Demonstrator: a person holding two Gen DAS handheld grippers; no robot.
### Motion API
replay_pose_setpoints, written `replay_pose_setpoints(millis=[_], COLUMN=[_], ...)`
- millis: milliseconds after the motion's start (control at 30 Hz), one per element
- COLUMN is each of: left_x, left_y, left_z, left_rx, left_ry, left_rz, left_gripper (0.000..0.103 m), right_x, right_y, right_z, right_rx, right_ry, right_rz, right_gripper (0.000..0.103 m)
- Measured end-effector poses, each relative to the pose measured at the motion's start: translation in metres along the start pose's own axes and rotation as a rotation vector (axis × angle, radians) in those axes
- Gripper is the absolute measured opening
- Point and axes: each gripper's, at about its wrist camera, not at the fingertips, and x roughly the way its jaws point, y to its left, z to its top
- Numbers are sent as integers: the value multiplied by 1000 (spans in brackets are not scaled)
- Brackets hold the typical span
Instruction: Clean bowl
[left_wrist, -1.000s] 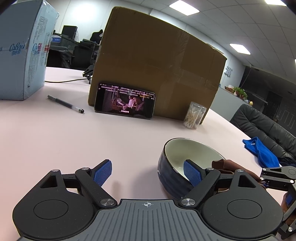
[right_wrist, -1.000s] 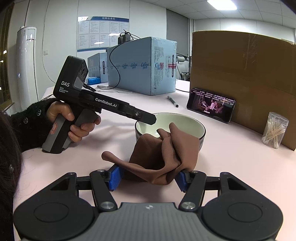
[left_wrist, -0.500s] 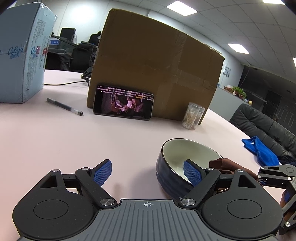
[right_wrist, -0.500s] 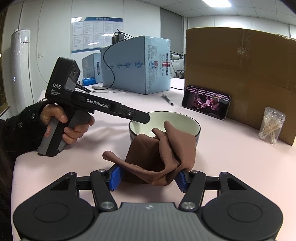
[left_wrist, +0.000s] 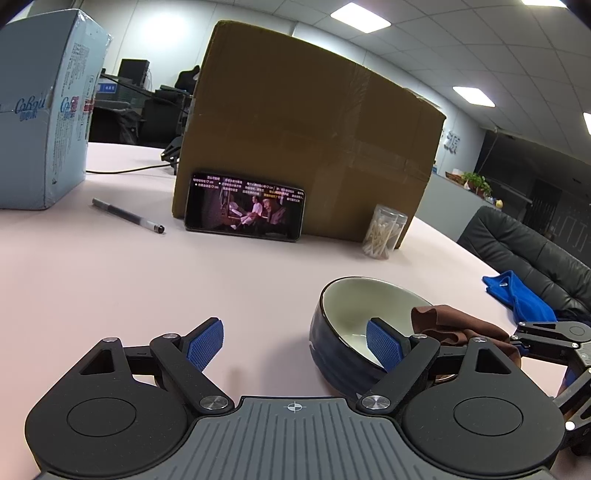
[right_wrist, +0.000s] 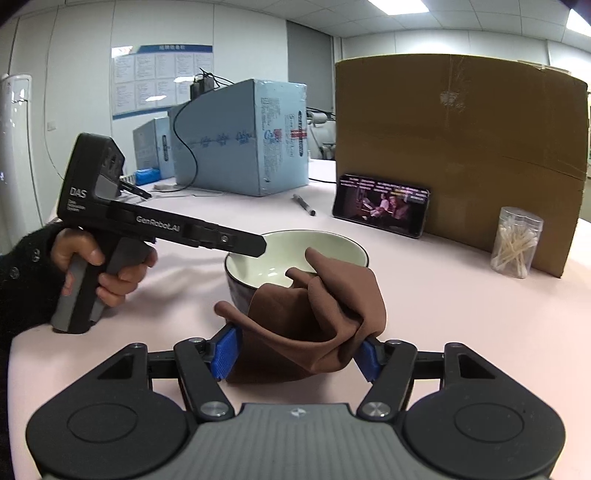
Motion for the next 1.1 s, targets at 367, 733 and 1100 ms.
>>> replay_pose_setpoints(millis=[367,733,1100], left_x=[0,3,-3], left_y=[-1,0,-9], left_z=[0,0,-1], left_rx=[6,3,53], left_ry=[-2,17,-22], left_rz=[-1,-3,-28], left_gripper=[87,87,82], right_x=[2,16,8], right_y=[-10,2,-14], right_z=[-1,-3,6], right_rx=[49,88,291], right_ry=[8,109,-42], right_rz=[21,-60,-214], right_gripper=[10,9,11])
